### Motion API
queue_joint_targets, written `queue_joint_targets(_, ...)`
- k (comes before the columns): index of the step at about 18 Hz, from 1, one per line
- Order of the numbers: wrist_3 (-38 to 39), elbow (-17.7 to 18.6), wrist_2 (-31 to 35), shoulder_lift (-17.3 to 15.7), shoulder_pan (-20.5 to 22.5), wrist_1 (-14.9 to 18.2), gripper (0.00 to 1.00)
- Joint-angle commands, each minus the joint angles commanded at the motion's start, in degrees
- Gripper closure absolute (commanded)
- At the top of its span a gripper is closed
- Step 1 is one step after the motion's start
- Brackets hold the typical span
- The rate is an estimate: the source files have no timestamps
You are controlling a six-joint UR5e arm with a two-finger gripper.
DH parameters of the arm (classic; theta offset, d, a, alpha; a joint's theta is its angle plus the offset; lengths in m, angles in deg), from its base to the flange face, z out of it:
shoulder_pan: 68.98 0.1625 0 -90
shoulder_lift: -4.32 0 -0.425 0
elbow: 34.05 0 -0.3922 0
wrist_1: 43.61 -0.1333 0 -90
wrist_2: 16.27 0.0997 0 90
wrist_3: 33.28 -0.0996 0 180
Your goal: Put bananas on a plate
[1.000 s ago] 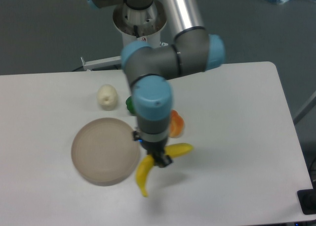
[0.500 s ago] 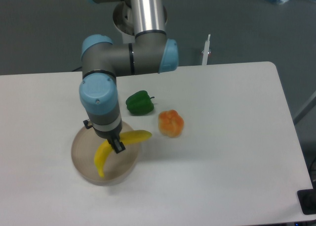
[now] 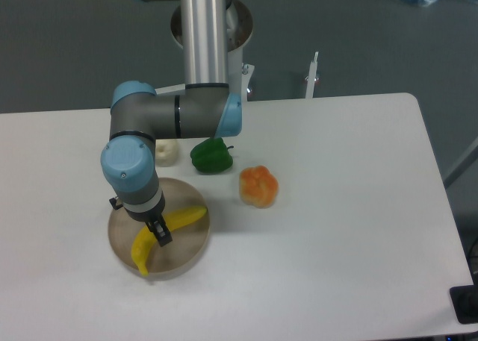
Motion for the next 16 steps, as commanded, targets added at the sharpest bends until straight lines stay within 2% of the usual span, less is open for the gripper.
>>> queue_joint_targets(8,0.5,-1.2,0.1,-3.0,0.7,-0.5,0.00)
queue_joint_targets(11,-0.1,-1.1,0.2,-4.3,4.2,-0.5,0.00)
queue_joint_targets(16,-1.9,-1.8,0.0,-6.1,12.8,0.1,0.00)
